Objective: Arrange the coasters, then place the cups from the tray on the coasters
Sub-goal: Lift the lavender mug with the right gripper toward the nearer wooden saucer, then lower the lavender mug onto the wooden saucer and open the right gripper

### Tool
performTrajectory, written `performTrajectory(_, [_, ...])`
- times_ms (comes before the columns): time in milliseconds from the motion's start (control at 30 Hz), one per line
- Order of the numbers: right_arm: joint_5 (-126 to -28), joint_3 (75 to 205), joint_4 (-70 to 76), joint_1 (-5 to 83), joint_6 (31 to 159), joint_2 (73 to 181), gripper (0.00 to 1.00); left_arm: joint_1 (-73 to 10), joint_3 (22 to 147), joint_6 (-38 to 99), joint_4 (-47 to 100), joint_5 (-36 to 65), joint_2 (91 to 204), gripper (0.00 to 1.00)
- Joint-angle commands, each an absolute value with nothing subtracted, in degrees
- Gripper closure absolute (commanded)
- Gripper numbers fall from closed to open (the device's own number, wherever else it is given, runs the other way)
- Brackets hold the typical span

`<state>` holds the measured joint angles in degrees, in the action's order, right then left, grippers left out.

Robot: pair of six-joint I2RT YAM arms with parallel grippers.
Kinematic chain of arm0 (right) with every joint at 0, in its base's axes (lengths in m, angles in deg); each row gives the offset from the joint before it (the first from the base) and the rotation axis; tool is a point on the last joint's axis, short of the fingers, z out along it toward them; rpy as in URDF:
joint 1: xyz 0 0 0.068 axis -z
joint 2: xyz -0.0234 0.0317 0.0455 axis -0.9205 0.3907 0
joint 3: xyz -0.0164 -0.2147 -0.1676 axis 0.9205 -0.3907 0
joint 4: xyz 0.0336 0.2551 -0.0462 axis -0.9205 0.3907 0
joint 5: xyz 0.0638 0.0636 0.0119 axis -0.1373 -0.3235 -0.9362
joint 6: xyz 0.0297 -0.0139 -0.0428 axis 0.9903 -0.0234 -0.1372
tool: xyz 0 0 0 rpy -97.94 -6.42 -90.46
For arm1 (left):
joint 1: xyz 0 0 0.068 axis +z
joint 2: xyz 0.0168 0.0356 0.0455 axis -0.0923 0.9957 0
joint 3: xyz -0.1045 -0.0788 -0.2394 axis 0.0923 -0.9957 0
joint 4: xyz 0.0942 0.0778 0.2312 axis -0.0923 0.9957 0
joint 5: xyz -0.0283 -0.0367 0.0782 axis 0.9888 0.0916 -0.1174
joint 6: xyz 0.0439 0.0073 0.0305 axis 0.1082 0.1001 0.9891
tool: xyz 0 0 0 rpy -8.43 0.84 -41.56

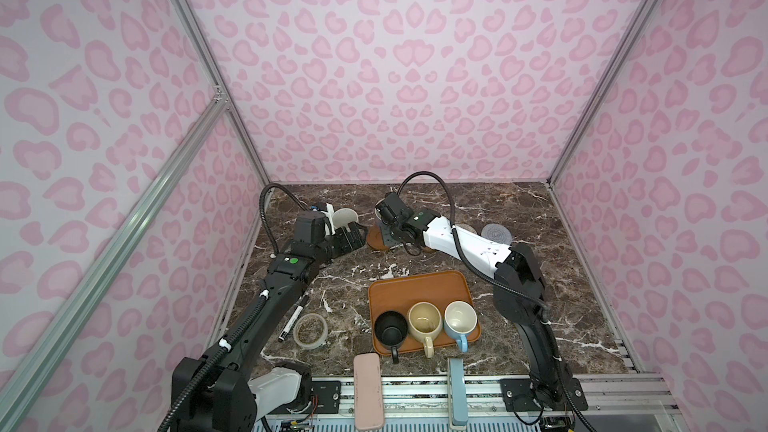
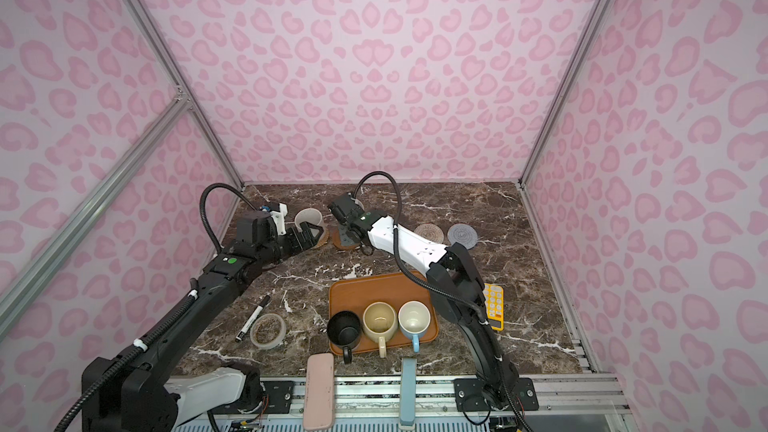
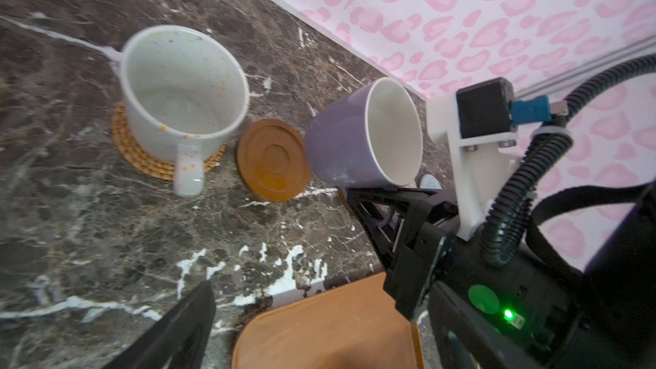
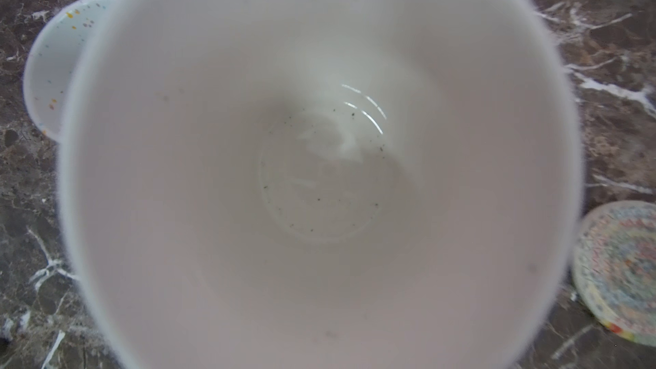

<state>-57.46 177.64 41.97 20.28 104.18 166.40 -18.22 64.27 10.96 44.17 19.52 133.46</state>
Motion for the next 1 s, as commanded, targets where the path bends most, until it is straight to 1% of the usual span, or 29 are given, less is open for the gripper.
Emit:
performTrajectory(0, [-57.09,182.69,44.38,20.33,104.16,170.21,1.0,-16.88,64.81,12.29,44.13,20.71,133.94,0.03])
performTrajectory(300, [-58.0,191.53,48.78,20.42,105.18,178.62,1.0,-16.73,63.38,12.51,42.74,20.71,135.9,0.04])
performTrajectory(967, [-60.64,194.47,50.39,20.68,107.02,183.96,1.0,-16.87,60.89,12.27,42.53,22.11,134.54,0.05])
